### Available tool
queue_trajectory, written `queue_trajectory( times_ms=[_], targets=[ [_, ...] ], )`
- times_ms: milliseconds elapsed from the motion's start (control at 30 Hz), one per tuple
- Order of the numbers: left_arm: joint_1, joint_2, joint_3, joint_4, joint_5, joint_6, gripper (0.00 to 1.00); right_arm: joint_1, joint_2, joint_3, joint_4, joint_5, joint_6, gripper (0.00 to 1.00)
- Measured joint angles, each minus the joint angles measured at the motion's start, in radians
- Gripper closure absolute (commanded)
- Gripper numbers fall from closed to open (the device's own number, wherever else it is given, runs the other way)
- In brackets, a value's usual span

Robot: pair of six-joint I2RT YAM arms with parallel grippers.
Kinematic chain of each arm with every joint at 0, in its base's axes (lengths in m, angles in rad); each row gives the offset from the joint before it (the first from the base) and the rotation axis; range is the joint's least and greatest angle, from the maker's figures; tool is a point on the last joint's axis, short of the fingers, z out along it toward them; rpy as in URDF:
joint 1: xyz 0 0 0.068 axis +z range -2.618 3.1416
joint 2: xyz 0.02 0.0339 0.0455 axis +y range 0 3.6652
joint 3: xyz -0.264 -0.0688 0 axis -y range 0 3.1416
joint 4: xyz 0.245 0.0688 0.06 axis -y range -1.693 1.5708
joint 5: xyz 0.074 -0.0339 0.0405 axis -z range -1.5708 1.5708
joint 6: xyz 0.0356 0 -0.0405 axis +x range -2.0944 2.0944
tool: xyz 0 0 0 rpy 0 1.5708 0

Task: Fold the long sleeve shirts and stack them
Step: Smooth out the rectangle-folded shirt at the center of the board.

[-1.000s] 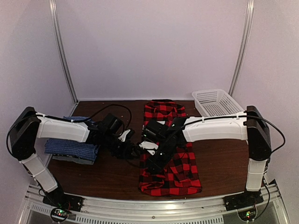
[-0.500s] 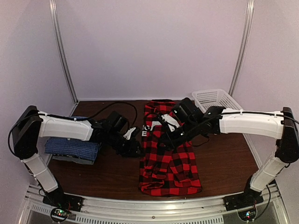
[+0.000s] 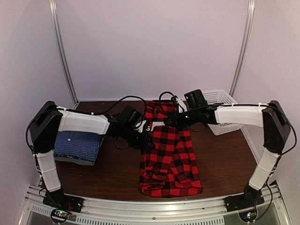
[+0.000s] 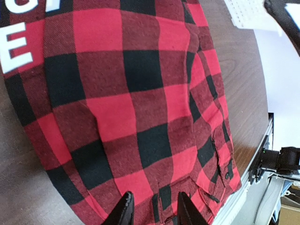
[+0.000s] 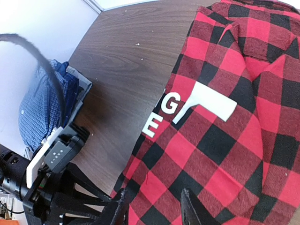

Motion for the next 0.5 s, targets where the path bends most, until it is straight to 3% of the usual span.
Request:
queue_trajectory(
  times_ms=[500],
  targets=[
    [0.020, 0.045, 0.022, 0.025, -0.036, -0.038, 0.69, -0.156, 0.484, 0.279, 0.301, -0.186, 0.159, 0.67]
  ],
)
